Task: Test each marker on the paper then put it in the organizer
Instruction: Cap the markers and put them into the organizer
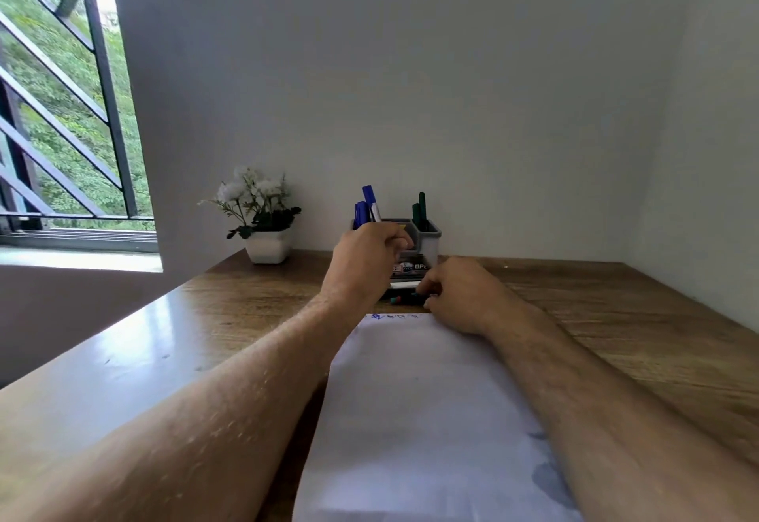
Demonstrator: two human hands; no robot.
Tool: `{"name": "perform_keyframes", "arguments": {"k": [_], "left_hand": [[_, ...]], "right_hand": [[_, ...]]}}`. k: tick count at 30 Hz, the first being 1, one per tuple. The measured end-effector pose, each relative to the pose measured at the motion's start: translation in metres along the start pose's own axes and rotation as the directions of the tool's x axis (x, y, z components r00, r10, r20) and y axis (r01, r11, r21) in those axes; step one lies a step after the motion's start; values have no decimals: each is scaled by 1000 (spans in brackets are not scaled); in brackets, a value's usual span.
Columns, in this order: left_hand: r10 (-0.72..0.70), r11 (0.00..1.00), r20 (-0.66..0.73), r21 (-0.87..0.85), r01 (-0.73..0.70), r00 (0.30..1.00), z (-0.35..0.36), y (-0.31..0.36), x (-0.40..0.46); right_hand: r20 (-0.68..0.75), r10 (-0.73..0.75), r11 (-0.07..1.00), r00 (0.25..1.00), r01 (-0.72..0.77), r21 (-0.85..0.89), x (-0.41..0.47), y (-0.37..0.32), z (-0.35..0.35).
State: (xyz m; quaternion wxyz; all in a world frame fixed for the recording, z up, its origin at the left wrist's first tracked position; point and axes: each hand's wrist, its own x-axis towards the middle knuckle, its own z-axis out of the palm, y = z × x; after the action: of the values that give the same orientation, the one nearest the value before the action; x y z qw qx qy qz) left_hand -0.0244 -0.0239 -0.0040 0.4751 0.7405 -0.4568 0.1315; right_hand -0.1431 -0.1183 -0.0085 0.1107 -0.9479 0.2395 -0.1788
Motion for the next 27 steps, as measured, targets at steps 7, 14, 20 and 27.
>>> {"name": "perform_keyframes", "arguments": {"k": [7,14,20,27], "left_hand": [[-24,1000,-3,13,24,1000,-4,2,2],[-70,996,-44,-65,67,997,-16,8,6],[-63,997,-61,-52,60,996,-12,8,2],[-54,998,-54,-13,54,997,-4,4,-2]], "right_hand": [[-2,6,1000,1000,-6,0,1,5,2],[20,-4,1000,1000,4,-24,-1,1,-1],[37,-21,999,999,22,-38,-1,0,0],[-89,-42,995,995,50,81,0,-2,-2]]}}
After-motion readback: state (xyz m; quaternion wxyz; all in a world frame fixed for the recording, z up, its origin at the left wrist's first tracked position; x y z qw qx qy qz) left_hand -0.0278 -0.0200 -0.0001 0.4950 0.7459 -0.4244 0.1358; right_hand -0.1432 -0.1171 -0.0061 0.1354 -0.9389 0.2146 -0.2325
